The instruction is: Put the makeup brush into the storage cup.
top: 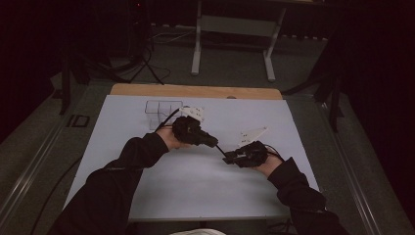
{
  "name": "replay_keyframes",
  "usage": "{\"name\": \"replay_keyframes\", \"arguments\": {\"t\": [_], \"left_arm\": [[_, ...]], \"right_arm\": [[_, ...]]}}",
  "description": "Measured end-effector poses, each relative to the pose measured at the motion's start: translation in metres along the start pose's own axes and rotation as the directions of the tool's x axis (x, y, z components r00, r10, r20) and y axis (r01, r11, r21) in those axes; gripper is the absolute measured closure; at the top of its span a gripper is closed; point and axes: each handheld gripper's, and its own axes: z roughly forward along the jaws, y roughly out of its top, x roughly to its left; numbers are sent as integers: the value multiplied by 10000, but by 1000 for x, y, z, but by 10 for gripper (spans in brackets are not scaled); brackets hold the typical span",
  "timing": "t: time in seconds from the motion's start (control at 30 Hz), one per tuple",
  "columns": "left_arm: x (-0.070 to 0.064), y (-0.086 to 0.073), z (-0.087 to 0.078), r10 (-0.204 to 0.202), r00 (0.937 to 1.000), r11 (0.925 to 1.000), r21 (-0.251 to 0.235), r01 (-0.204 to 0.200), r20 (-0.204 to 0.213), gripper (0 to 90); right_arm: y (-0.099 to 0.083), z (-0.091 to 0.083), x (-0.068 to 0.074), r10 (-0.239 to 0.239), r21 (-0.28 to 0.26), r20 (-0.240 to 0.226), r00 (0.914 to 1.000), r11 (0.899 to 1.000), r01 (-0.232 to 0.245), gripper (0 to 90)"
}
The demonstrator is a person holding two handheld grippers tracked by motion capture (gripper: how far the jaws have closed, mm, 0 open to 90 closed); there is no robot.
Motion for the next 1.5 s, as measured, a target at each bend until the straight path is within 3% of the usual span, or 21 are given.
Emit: {"name": "replay_keyframes", "arguments": {"t": [0.13, 0.33, 0.5, 0.67, 0.77, 0.8, 0.83, 0.87, 0.97, 1.27, 1.5], "left_arm": [[0, 1, -2, -73, 9998, 9999, 116, 71, 203, 862], [1, 2, -4, -9, 9999, 9999, 157, 7, 143, 862], [2, -1, -3, -142, 9996, 9998, 109, 139, 245, 860], [4, -1, -4, -374, 9991, 9989, -269, 380, 217, 850], [4, -1, -5, -462, 9986, 9976, -497, 474, 251, 792], [2, -1, -5, -456, 9990, 9965, -697, 457, 32, 792], [1, -1, -4, -472, 9989, 9962, -734, 472, 16, 701], [0, -3, -4, -509, 9987, 9950, -866, 506, -14, 677], [-3, -9, -3, -679, 9976, 9872, -1453, 651, -146, 623], [-7, -14, 2, -956, 9945, 9669, -2412, 828, -418, 657], [-10, -14, 2, -1274, 9904, 9343, -3417, 1014, -543, 734]], "right_arm": [[-7, 3, -2, 29, 359, 125, 9999, 9994, -34, 769], [-11, 9, 0, -128, 646, 98, 9999, 9978, 121, 830], [-12, 11, 3, -520, 667, 131, 9986, 9965, 510, 856], [-12, 9, 2, -589, 451, 205, 9981, 9973, 579, 860], [-12, 8, 2, -602, 352, 227, 9979, 9976, 594, 860], [-12, 7, 2, -559, 260, 212, 9982, 9981, 553, 861], [-12, 6, 2, -559, 105, 249, 9981, 9984, 557, 860], [-12, 4, 2, -459, -63, 215, 9987, 9989, 461, 860], [-11, 1, 2, -320, -298, 241, 9992, 9990, 328, 860], [-14, 1, 1, -139, -553, 357, 9993, 9983, 158, 860], [-13, 2, 2, -10, -712, 454, 9990, 9975, 43, 860]]}}
